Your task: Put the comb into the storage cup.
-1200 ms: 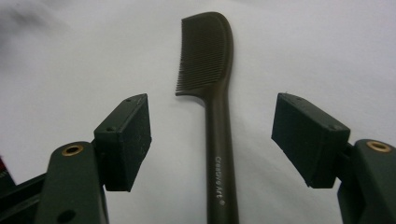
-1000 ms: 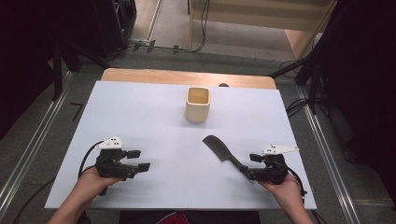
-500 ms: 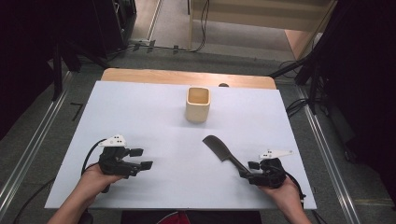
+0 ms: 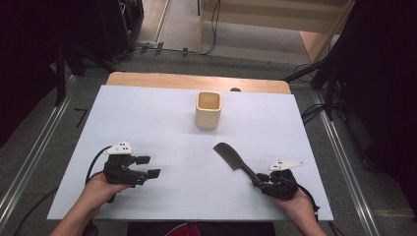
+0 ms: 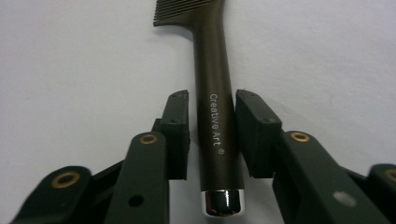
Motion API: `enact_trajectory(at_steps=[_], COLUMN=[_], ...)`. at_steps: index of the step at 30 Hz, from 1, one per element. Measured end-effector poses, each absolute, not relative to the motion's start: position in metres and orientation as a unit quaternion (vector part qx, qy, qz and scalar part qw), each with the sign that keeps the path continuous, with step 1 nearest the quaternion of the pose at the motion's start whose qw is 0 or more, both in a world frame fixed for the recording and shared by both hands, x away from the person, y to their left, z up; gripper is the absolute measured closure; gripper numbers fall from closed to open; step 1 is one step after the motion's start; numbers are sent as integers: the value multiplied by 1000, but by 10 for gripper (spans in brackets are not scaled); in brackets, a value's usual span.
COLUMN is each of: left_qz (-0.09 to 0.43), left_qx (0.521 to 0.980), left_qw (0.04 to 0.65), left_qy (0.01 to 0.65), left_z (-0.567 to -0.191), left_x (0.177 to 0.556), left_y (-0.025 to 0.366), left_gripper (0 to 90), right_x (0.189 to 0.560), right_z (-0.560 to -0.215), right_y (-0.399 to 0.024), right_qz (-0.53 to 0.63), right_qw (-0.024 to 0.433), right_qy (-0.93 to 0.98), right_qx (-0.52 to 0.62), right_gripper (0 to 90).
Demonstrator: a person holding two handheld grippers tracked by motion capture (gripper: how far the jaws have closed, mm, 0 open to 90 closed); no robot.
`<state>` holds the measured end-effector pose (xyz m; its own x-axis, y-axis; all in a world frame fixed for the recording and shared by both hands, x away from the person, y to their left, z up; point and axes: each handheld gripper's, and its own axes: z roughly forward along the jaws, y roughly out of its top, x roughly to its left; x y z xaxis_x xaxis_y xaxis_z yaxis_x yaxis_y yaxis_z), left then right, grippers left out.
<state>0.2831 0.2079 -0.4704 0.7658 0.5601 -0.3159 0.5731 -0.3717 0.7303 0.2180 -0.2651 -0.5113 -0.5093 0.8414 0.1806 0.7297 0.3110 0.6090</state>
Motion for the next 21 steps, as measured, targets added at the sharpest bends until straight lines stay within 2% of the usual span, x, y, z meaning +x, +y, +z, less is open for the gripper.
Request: enact_trajectory(at_steps=[2,21], left_qz=[-8,-8], left_qx=[828,830], left_qw=[444,441], left_qy=[344,341], left_z=[-471,-471], left_x=[283,283], left_y=[208,206], left_gripper=[288,288], right_x=[217,224], right_z=[-512,-512], right_y=[-265,-271], right_qz=[324,335], right_qw=[92,70], right_qy=[802,814], right_qx=[493,469], right_gripper=[682,702])
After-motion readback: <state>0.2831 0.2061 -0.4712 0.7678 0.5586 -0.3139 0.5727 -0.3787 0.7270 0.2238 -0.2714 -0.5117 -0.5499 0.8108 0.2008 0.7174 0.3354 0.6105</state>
